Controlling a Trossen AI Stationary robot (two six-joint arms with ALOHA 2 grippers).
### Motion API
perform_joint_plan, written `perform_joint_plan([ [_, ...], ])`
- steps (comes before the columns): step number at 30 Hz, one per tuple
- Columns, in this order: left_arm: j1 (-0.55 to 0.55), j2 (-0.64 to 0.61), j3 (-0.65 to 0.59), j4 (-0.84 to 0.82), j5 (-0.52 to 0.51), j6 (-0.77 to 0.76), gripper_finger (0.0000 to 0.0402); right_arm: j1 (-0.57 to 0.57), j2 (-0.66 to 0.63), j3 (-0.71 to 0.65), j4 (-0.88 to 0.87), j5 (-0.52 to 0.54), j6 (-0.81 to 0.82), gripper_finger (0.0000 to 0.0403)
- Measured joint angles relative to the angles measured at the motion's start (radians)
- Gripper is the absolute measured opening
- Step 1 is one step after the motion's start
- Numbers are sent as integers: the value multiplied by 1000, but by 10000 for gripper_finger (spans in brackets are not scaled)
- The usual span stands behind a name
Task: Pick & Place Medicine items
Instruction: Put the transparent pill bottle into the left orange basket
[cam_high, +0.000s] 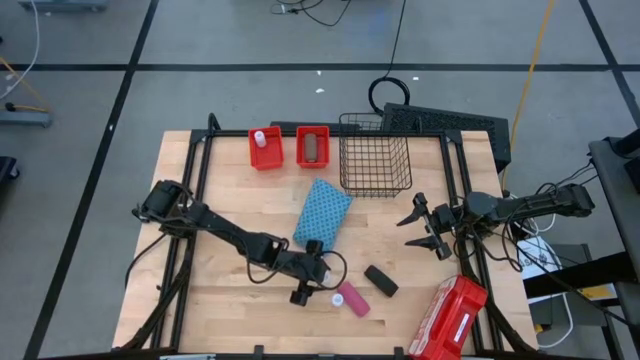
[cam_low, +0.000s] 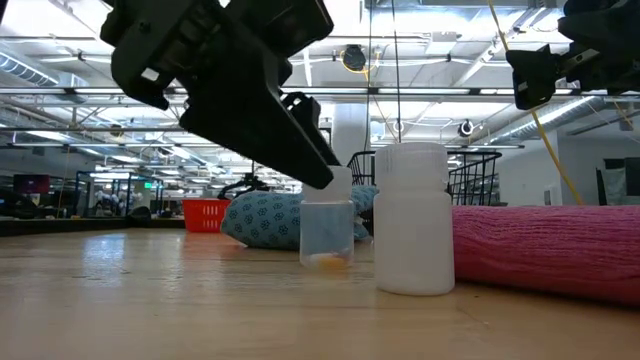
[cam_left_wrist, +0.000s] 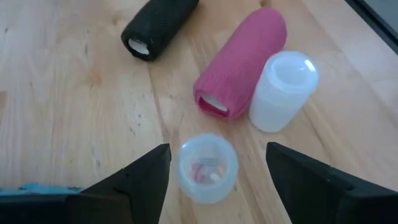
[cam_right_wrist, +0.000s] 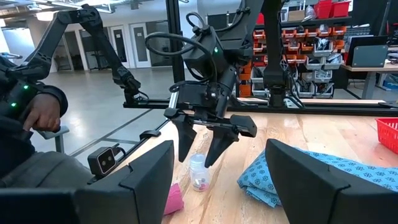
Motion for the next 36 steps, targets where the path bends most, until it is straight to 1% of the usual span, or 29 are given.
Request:
perform_joint_plan([
  [17,8,0,0,-12,0,1,237,0,0,0,0,0,0,242],
  [30,8,0,0,-13,1,-3,180,0,0,0,0,0,0,242],
  [36,8,0,0,-13,1,-3,165,0,0,0,0,0,0,242],
])
